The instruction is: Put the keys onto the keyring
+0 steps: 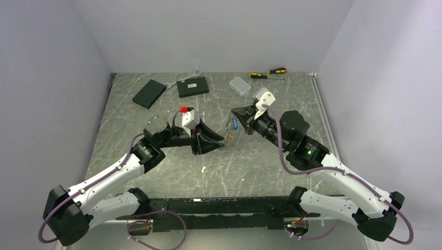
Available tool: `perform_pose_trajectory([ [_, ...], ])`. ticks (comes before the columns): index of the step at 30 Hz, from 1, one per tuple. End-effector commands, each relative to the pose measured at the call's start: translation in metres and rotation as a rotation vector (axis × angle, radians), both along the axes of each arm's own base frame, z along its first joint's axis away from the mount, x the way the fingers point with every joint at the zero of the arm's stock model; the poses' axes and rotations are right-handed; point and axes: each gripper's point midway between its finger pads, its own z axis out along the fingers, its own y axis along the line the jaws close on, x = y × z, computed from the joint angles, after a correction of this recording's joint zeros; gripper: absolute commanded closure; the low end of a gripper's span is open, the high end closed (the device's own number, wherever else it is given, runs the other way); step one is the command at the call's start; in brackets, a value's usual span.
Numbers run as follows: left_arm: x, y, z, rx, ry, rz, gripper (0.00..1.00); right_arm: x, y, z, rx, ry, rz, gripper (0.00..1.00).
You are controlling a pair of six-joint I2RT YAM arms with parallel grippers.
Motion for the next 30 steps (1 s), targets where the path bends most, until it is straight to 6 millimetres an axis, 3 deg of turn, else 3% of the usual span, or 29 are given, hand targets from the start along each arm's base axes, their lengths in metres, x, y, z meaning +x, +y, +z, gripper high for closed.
perform_pose_trajectory([
  [1,0.007,-0.009,0.031,-0.068,-0.001,0.035,0.66,-0.001,-0.006,0.037,0.095,-0.041,-0.023,1.00],
  [13,0.007,-0.016,0.023,-0.021,-0.006,0.062,0.71,0.005,-0.007,0.035,0.091,-0.036,-0.050,1.00],
  [18,0.007,-0.018,0.020,-0.008,0.010,0.067,0.64,0.010,-0.010,0.036,0.088,-0.027,-0.087,1.00],
  [24,0.008,-0.019,0.016,0.007,0.010,0.078,0.63,0.013,-0.011,0.036,0.089,-0.024,-0.103,1.00],
  [30,0.014,-0.018,0.011,0.014,0.010,0.123,0.52,0.014,-0.010,0.039,0.096,-0.019,-0.105,1.00],
])
